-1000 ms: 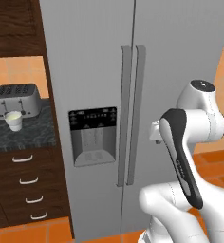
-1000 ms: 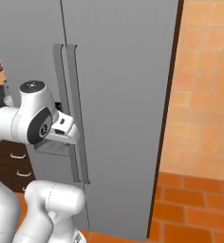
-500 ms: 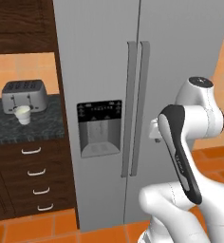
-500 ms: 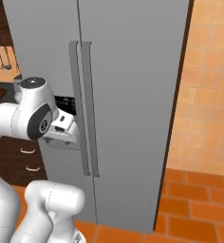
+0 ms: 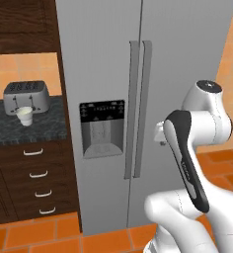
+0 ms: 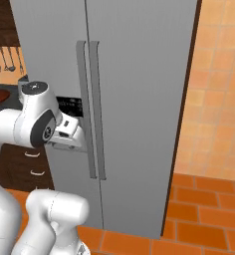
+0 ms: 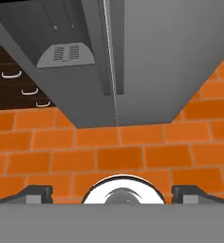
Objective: Grab a lemon wedge from the fridge and one ice cube from the ice bowl, and put them in the glass of lemonade.
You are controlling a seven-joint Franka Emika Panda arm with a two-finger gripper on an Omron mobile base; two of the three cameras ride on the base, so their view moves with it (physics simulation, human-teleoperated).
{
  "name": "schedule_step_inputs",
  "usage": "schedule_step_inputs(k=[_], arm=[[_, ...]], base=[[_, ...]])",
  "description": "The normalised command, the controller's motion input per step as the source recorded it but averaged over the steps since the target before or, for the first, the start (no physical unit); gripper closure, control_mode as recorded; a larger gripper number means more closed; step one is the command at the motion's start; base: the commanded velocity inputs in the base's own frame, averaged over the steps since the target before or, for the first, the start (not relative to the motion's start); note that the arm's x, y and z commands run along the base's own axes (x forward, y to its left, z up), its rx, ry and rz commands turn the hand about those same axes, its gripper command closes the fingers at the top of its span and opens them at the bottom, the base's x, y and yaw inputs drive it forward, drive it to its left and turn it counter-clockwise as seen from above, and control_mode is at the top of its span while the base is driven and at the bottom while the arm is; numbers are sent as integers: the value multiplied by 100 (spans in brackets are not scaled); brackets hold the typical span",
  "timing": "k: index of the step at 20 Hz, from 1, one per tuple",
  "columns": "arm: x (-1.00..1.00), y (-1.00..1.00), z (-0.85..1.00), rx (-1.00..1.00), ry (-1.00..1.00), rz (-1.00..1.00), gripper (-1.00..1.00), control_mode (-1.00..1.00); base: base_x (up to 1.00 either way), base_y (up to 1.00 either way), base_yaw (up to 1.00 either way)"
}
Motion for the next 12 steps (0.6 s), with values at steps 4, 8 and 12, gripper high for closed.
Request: schedule_step_inputs(k=[4,8,12], arm=[[57,-16,0,0,-31,0,-100,-100],[58,-23,0,0,-35,0,-100,-100],[68,-11,0,0,-24,0,-100,-100]], base=[[0,0,0],[0,0,0],[0,0,0]])
